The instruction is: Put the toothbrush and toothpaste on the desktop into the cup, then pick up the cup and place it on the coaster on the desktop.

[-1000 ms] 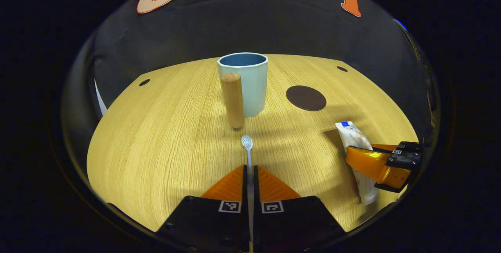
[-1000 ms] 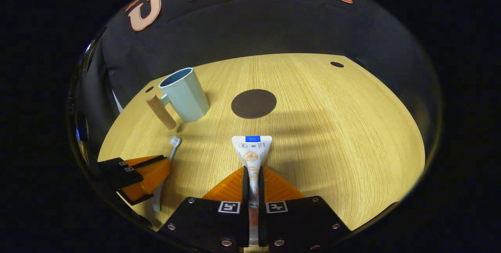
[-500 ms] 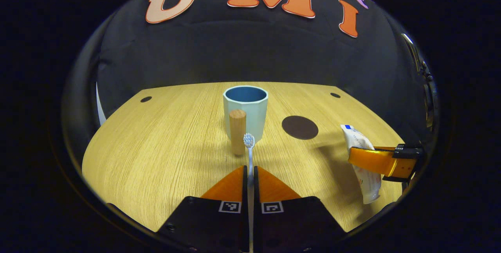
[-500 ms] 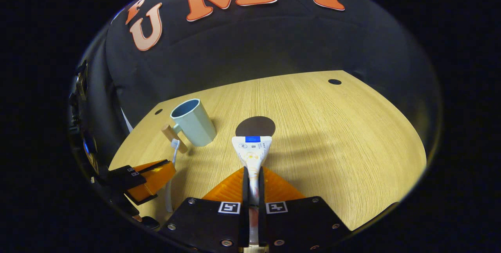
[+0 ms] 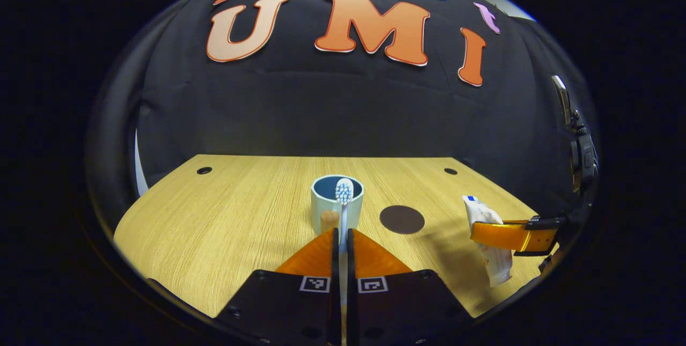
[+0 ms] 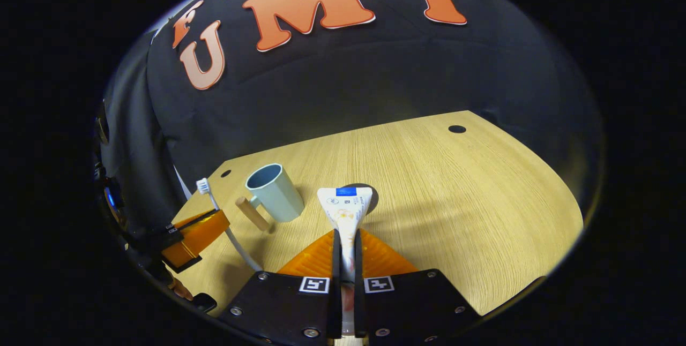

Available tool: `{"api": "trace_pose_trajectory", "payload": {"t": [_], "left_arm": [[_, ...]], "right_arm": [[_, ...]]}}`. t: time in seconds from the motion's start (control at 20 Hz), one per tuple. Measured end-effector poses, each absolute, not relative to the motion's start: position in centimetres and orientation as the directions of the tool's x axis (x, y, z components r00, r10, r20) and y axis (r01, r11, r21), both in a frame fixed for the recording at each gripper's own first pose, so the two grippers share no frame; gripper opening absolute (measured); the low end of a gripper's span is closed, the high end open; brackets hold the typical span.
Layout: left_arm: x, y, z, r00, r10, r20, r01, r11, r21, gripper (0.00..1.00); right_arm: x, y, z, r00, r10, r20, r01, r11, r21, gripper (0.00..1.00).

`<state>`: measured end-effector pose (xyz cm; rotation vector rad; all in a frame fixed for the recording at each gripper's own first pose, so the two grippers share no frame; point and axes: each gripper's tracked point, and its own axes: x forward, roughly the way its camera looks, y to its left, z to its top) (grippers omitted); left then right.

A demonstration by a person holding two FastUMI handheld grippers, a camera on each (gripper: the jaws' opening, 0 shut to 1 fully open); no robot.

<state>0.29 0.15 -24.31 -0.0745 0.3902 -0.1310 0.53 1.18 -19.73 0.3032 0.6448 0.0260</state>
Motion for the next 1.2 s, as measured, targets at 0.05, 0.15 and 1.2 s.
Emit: {"api": "trace_pose_trajectory", "payload": {"t": [0.05, 0.15, 1.2], "left_arm": [[0.2, 0.1, -24.0, 0.922, -0.144, -0.358, 0.115, 0.988, -0.102, 0.04], [0.4, 0.1, -23.0, 0.934, -0.148, -0.325, 0.119, 0.987, -0.106, 0.04], [8.2, 1.0, -12.5, 0.980, -0.169, -0.107, 0.155, 0.980, -0.125, 0.04]], "right_arm": [[0.7, 1.2, -19.5, 0.804, 0.119, -0.582, 0.065, 0.956, 0.286, 0.10], [0.9, 1.1, -19.0, 0.813, 0.117, -0.570, 0.063, 0.956, 0.285, 0.10], [6.2, 0.2, -12.3, 0.904, 0.111, -0.413, 0.012, 0.959, 0.283, 0.09]]}}
